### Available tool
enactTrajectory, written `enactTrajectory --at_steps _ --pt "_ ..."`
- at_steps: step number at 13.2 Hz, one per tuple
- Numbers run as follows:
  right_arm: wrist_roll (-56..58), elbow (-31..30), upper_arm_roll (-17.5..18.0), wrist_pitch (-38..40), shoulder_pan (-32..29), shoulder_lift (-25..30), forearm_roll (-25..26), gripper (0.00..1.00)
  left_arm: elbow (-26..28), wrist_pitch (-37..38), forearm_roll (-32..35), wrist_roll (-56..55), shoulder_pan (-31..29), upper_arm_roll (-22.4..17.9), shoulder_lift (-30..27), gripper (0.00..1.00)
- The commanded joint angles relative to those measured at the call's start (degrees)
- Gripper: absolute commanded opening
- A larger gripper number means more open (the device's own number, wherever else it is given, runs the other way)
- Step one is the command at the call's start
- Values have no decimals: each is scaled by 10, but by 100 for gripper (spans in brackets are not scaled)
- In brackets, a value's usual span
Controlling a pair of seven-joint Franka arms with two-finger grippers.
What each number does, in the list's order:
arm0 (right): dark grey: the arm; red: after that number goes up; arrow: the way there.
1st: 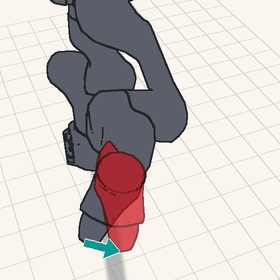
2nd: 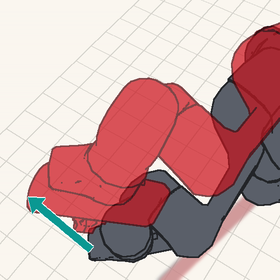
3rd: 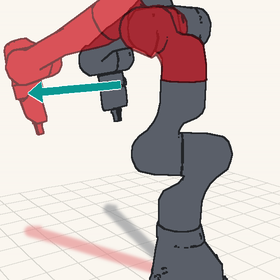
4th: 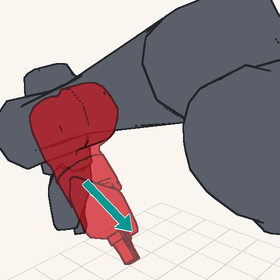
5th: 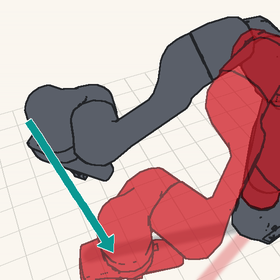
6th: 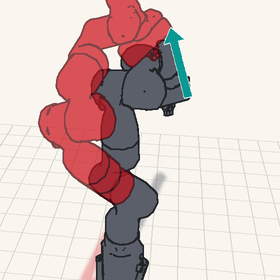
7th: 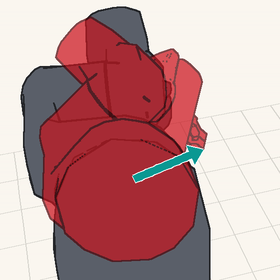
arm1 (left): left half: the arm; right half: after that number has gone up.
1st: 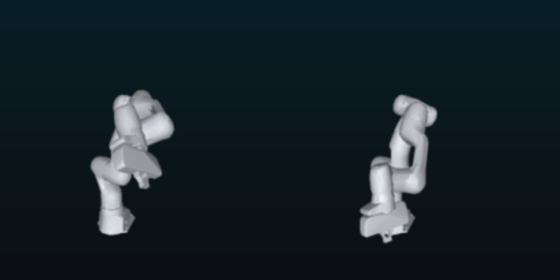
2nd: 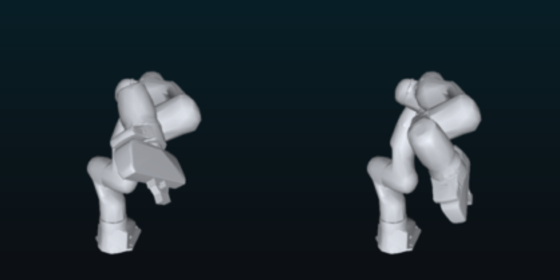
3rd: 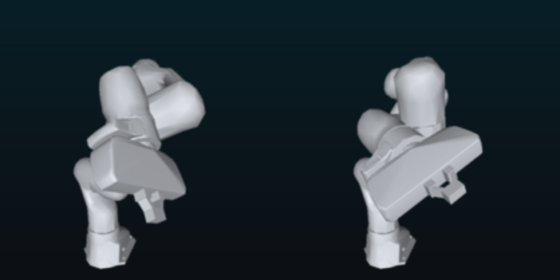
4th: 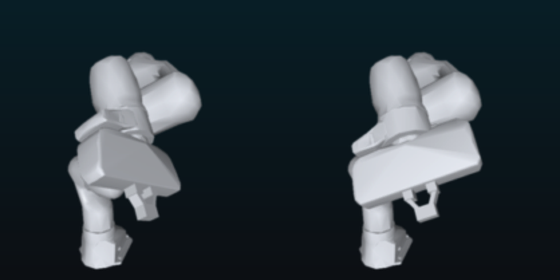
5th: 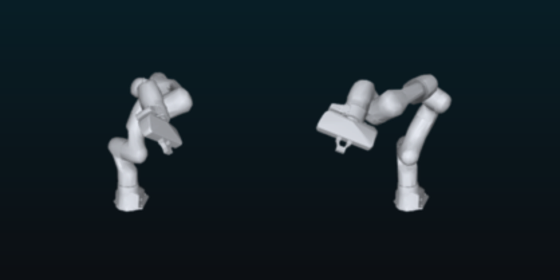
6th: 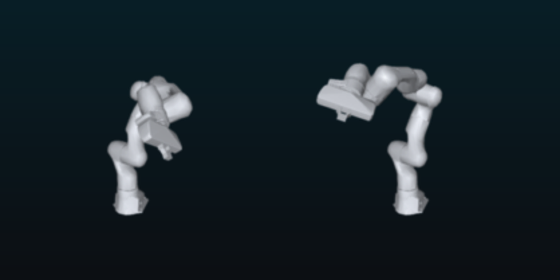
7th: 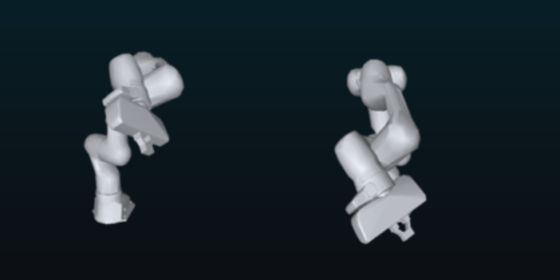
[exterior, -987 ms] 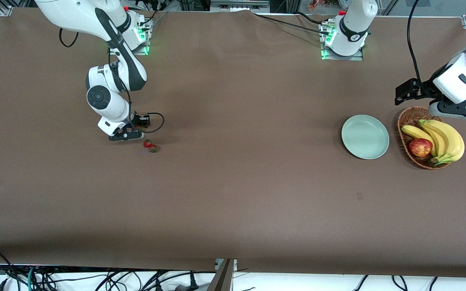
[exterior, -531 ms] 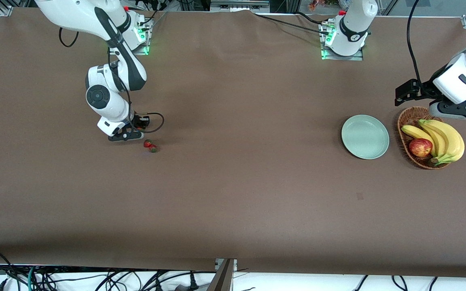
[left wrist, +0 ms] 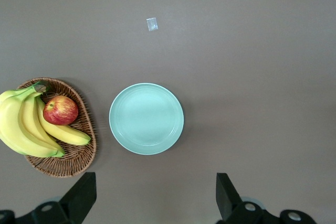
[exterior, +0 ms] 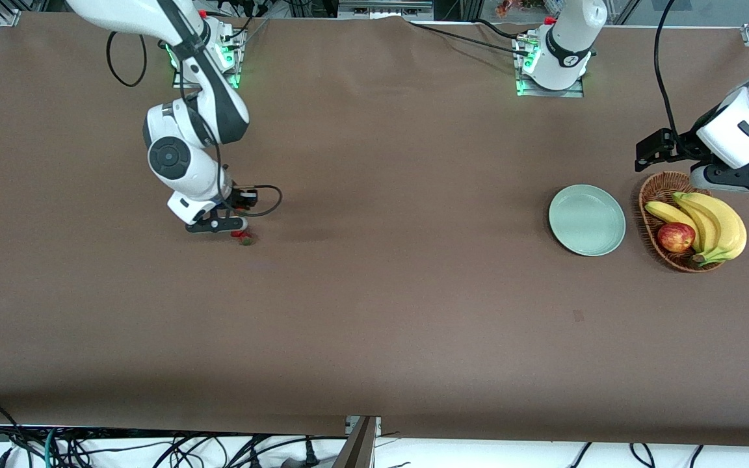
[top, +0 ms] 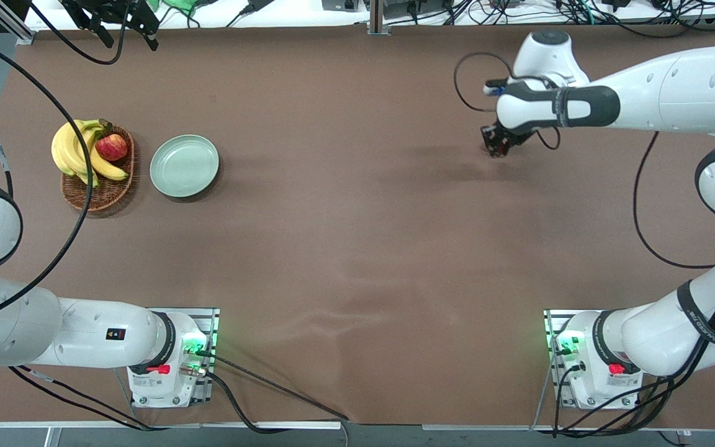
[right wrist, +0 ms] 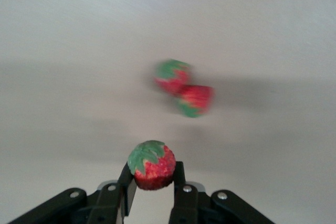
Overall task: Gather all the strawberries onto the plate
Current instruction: 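Carry the strawberry toward the plate and release it mid-table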
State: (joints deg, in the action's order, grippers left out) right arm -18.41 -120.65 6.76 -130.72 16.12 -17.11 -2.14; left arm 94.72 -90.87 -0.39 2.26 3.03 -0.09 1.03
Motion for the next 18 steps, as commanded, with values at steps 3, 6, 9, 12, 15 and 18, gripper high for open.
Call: enactTrajectory --at_steps 3,6,9,12,15,18 --pt "-133 199 37 96 48 -74 -50 12 -11 2 -8 -6 2 -3 7 100" --pt "-238 347 36 88 117 -191 -86 12 -10 1 -8 -3 -2 -4 12 100" --pt "-360 469 36 16 189 -291 -84 13 -10 0 -8 -2 -8 -4 15 100" --pt "-460 473 34 -122 260 -331 -81 14 -5 1 -8 0 -9 -4 13 100" --pt "-534 472 1 -229 334 -369 -79 17 3 0 -8 2 -9 -3 14 100" --pt "-536 471 -29 -239 356 -390 -78 46 9 -9 -8 2 -9 -4 15 100"
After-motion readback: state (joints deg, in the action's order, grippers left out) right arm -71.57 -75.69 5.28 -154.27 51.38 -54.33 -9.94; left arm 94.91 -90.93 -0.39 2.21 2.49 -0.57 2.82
